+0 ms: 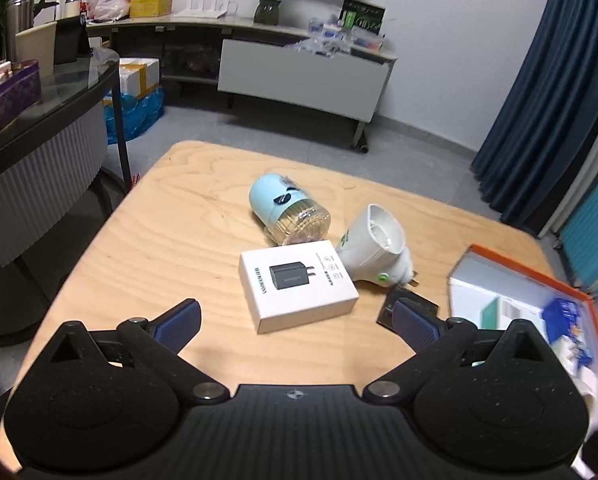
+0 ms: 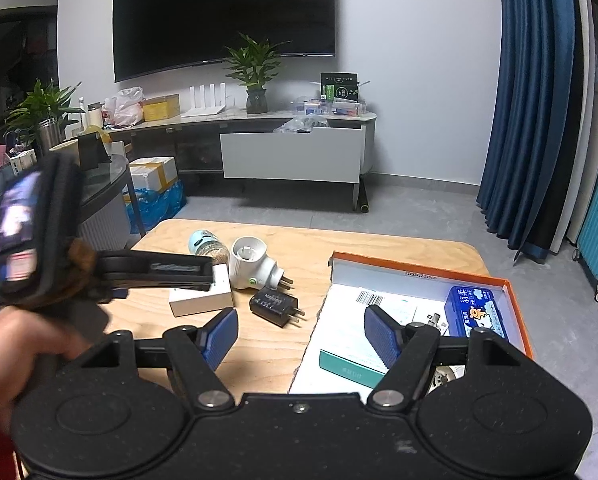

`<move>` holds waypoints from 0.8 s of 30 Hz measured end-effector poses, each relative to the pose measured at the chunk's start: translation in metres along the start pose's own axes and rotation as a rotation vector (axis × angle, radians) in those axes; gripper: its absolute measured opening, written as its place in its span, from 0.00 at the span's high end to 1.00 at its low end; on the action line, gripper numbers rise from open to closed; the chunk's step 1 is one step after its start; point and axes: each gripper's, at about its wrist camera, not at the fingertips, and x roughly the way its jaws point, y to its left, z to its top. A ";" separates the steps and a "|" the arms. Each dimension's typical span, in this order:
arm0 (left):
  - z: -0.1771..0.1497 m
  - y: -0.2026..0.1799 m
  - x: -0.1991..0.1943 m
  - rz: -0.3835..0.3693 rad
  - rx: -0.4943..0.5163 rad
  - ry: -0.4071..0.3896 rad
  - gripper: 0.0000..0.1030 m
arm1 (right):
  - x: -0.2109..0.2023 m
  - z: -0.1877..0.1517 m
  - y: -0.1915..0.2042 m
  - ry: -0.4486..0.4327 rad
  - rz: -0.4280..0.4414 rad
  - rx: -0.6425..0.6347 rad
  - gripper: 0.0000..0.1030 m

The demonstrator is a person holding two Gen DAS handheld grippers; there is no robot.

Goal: Organize rigid objects
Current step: 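Move both tools back toward the UGREEN box and black charger, then grasp the white UGREEN charger box with the left tool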

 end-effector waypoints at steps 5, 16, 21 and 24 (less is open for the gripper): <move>0.003 -0.007 0.031 0.032 0.003 0.046 0.00 | 0.008 -0.003 -0.004 0.014 0.007 0.004 0.20; 0.004 0.003 0.051 0.085 0.075 0.036 0.00 | 0.025 -0.004 -0.010 0.036 0.015 0.011 0.20; -0.001 0.016 0.042 0.070 0.115 0.010 0.00 | 0.035 -0.004 -0.005 0.055 0.032 0.014 0.20; -0.002 0.015 0.045 0.065 0.161 0.003 0.00 | 0.044 -0.002 0.000 0.069 0.050 0.008 0.20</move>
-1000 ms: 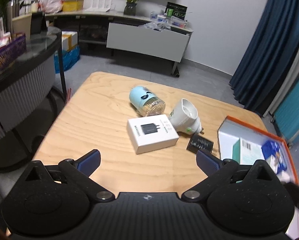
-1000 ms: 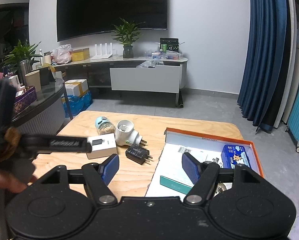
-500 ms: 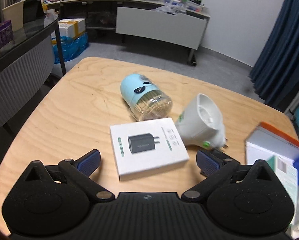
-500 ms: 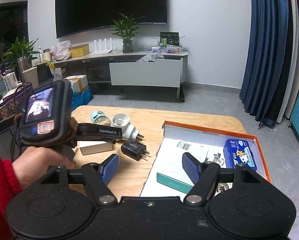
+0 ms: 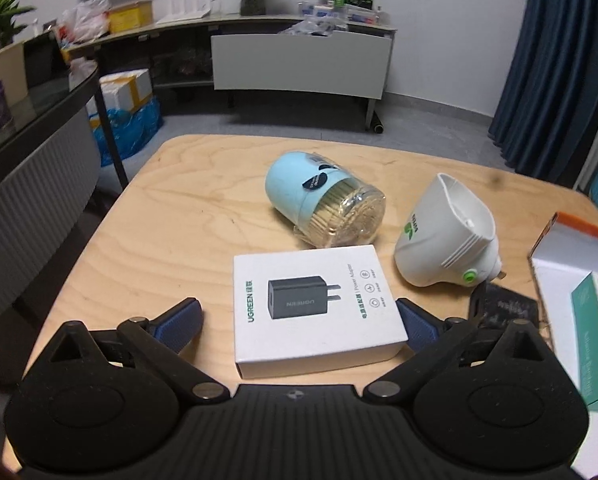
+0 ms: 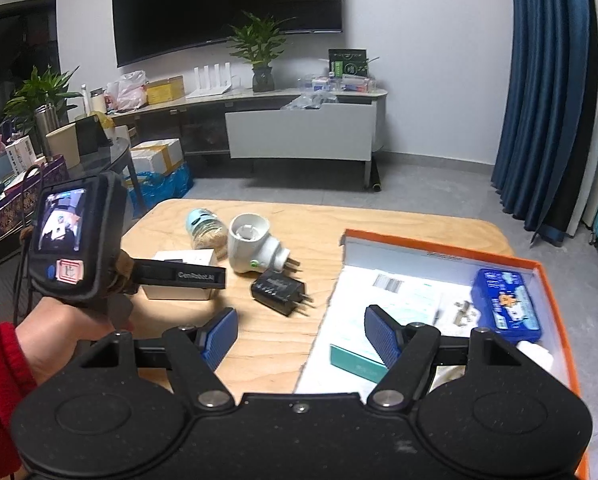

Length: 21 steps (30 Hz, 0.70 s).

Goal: Organize rigid objects
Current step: 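Grasp the white UGREEN charger box with the left tool, then grasp the black charger with the right tool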

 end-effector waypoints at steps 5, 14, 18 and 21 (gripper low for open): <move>0.001 0.002 -0.001 -0.021 0.037 -0.037 0.23 | 0.018 0.008 0.009 0.027 0.023 -0.028 0.20; -0.008 0.025 -0.027 -0.087 -0.001 -0.062 0.24 | 0.086 0.024 0.026 0.124 0.051 -0.086 0.20; -0.013 0.030 -0.037 -0.108 0.004 -0.074 0.24 | 0.119 0.028 0.024 0.192 0.022 -0.136 0.20; -0.014 0.036 -0.038 -0.133 -0.017 -0.069 0.23 | 0.139 0.028 0.020 0.239 0.025 -0.151 0.20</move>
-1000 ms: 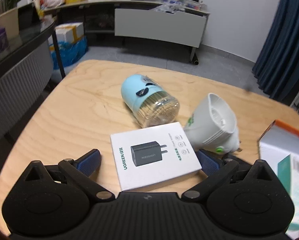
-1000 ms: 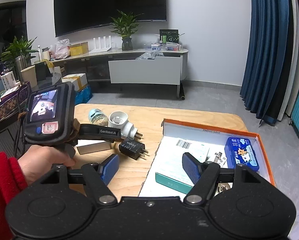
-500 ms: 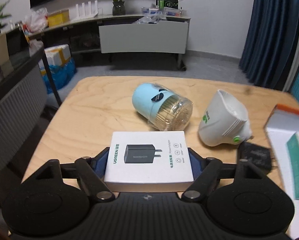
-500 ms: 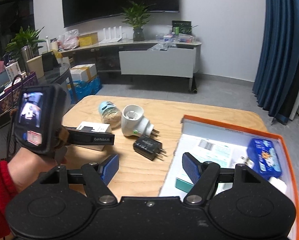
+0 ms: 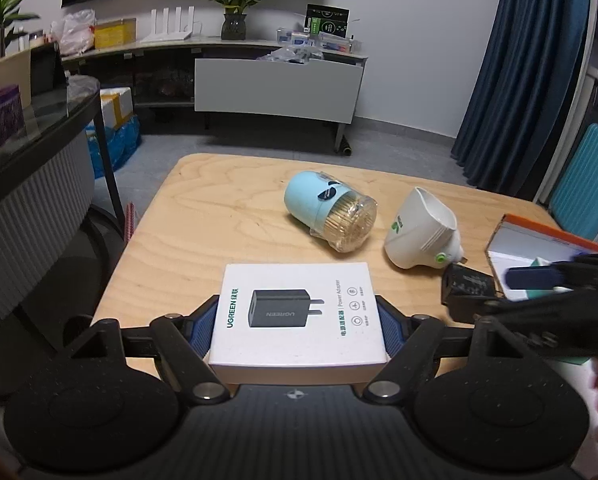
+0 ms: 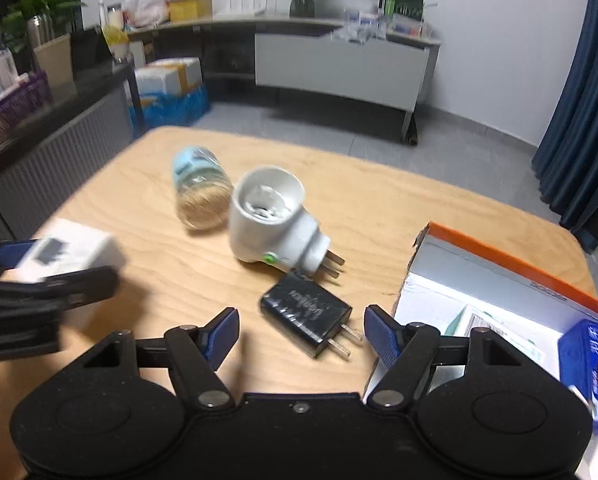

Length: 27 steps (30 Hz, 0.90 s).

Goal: Organize rigid objects
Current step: 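Grasp the black charger with the right tool, then carry the UGREEN box and black charger toward the white box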

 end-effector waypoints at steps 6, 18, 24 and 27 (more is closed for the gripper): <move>-0.007 0.004 -0.004 -0.014 -0.025 0.008 0.23 | 0.006 -0.002 0.002 -0.012 0.019 -0.022 0.34; -0.014 0.003 -0.035 -0.017 -0.021 -0.016 0.24 | -0.060 -0.021 0.026 -0.110 0.047 -0.005 0.34; -0.020 -0.005 -0.063 -0.017 -0.005 -0.048 0.24 | -0.105 -0.036 0.042 -0.176 0.027 -0.012 0.34; -0.024 -0.010 -0.076 -0.016 0.002 -0.062 0.24 | -0.123 -0.048 0.048 -0.190 0.020 -0.014 0.34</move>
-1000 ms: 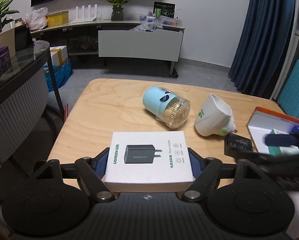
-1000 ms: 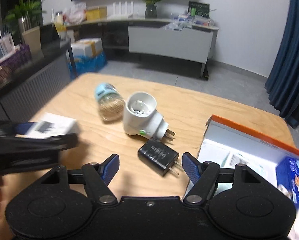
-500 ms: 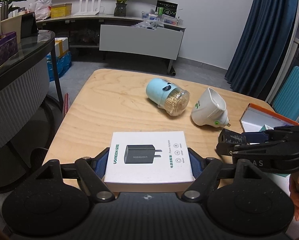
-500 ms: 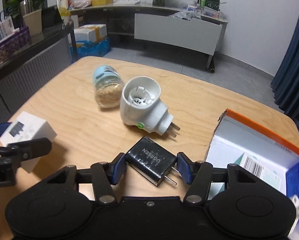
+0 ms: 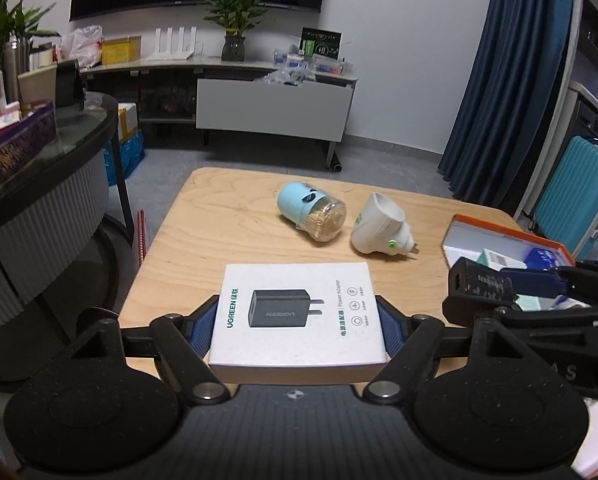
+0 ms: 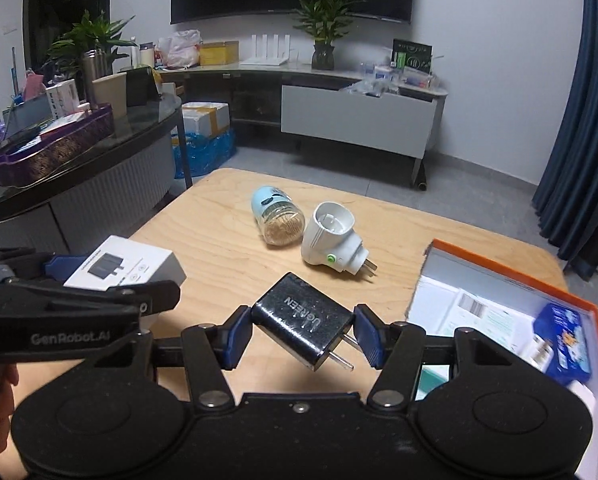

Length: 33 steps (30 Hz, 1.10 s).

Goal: Organize rigid objects
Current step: 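Carry the UGREEN box and black charger toward the white box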

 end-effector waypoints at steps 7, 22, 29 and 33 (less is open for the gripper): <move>-0.008 -0.011 -0.026 -0.008 0.019 -0.025 0.24 | -0.038 -0.018 0.005 -0.030 -0.020 0.017 0.34; -0.021 -0.034 -0.061 -0.009 0.075 -0.076 0.24 | -0.095 -0.044 -0.004 -0.104 -0.053 0.054 0.34; -0.025 -0.040 -0.073 -0.012 0.080 -0.091 0.24 | -0.113 -0.049 -0.006 -0.135 -0.060 0.058 0.34; -0.026 -0.046 -0.078 -0.015 0.090 -0.100 0.24 | -0.122 -0.052 -0.010 -0.154 -0.064 0.067 0.34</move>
